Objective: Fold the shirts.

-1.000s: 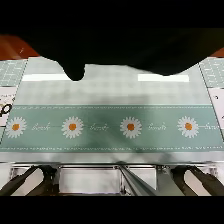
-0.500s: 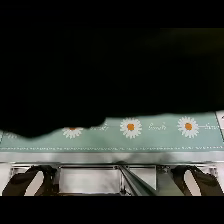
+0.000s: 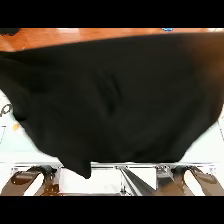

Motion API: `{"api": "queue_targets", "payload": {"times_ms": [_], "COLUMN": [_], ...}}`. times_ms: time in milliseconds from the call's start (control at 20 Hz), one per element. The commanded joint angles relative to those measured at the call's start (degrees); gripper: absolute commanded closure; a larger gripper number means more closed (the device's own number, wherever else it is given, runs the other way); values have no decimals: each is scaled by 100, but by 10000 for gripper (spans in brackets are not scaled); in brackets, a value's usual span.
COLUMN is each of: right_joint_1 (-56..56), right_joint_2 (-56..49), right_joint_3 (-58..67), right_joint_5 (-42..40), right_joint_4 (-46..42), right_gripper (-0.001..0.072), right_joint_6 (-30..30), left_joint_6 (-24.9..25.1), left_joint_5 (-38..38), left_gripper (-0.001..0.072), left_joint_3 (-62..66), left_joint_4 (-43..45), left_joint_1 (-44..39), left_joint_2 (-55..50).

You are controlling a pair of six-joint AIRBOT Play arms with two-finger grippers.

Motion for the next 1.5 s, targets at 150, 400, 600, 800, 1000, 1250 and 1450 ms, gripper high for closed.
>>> {"api": "queue_targets", "payload": {"times_ms": [150, 400, 600, 800, 1000, 1250, 1450], "right_joint_1": [0, 0, 0, -50, -658, -1255, -1950], "right_joint_2": [-2636, -4522, -5346, -5455, -4981, -3069, -1759], "right_joint_3": [-544, -544, -544, -433, -109, -2221, -4695], "right_joint_5": [-750, -1270, -1714, -1497, 450, 175, -468], "right_joint_4": [1296, 2116, 2455, 2452, 1088, -619, -595], "right_gripper": [687, 687, 657, 290, 290, 290, 290], "right_joint_6": [-850, -835, -109, -4, 35, -114, -459], "left_joint_6": [-420, -422, -417, -299, -332, -323, 603], "left_joint_5": [2800, 3641, 3753, 3595, 1869, -356, -162], "left_gripper": [687, 687, 687, 212, 212, 211, 212], "left_joint_3": [-1593, -1224, -813, -656, 111, -800, -2734], "left_joint_4": [170, -428, -1034, -1244, -1292, -1458, -2671], "left_joint_1": [13, 114, 122, 232, 1403, 2815, 3440], "left_joint_2": [-1672, -3451, -4293, -4474, -4258, -3832, -3121]}}
